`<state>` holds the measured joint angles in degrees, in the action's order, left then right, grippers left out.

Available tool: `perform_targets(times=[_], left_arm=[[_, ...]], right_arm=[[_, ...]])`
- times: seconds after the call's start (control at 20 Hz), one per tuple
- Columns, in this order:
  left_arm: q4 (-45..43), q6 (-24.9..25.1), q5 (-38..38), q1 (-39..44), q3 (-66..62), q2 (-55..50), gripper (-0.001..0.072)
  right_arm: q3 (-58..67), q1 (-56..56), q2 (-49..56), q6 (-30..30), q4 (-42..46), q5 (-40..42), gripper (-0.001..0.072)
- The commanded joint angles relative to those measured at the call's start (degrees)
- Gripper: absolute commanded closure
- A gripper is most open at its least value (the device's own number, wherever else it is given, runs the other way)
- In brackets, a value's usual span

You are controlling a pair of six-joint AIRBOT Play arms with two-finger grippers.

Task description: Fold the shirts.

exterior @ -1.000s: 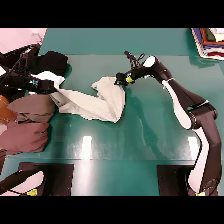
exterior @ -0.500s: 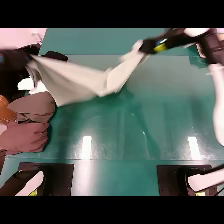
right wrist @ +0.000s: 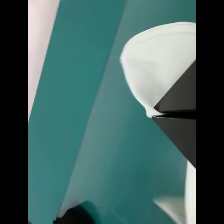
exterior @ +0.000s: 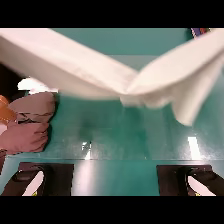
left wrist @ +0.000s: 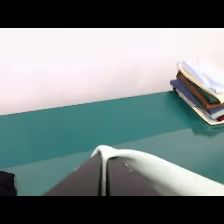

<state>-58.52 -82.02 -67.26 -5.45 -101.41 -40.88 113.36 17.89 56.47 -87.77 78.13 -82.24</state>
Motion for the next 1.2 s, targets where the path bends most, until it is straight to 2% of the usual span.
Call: perform_targets(times=[0.0,0.15,0.3,0.45,0.55,0.65,0.7,0.75,0.8,0.85,0.9,1.05,1.15], left_arm=[[1.33,-0.63,-5.73,-0.04,1.33,-2.97,0.0687],[1.31,-0.48,-10.88,-0.04,10.97,-10.29,0.0687],[0.61,1.36,-9.92,1.25,25.22,-18.69,0.0686],[0.04,3.89,0.68,3.48,35.82,-29.73,0.0686],[0.66,4.44,7.41,3.45,35.01,-37.62,0.0686],[0.94,4.42,10.82,3.39,31.1,-43.23,0.0685],[0.94,4.42,11.39,3.39,28.87,-44.98,0.0685],[0.87,4.44,11.56,3.39,27.02,-45.86,0.0682],[0.46,4.44,11.8,3.39,25.29,-45.97,0.0457],[0.17,4.39,10.97,3.23,23.17,-45.94,0.0157],[0.17,3.98,7.78,2.43,20.44,-45.94,0.0098],[0.07,4.11,-6.23,-0.09,17.05,-44.48,0.0098],[-1.99,4.07,-6.86,0.13,22.95,-40.79,0.0099]], right_arm=[[-7.8,-0.11,-4.76,-7.43,2.97,-4.87,0.0703],[-19.04,-0.11,-1.4,-11.06,2.91,-11.08,0.0703],[-30.16,-0.11,6.16,-10.95,2.51,-10.54,0.0701],[-35.63,-0.9,15.47,-8.15,1.92,-2.14,0.07],[-34.14,-3.52,22.34,-5.18,-3.48,1.95,0.07],[-30.16,-7.04,28.11,-3.15,-9.25,4.72,0.07],[-27.71,-8.68,30.42,-2.49,-11.28,5.86,0.0686],[-25.42,-10.12,32.11,-1.86,-12.9,6.45,0.0512],[-22.95,-11.87,33.46,-1.86,-14.49,6.54,0.0271],[-20.74,-13.38,34.27,-1.66,-16.13,5.92,0.0255],[-18.69,-14.86,34.45,-0.52,-17.99,4.46,0.0258],[-19.89,-18.16,30.47,2.8,-18.51,-1.4,0.0261],[-25.88,-19.43,25.62,4.13,-18.56,-1.36,0.0286]])
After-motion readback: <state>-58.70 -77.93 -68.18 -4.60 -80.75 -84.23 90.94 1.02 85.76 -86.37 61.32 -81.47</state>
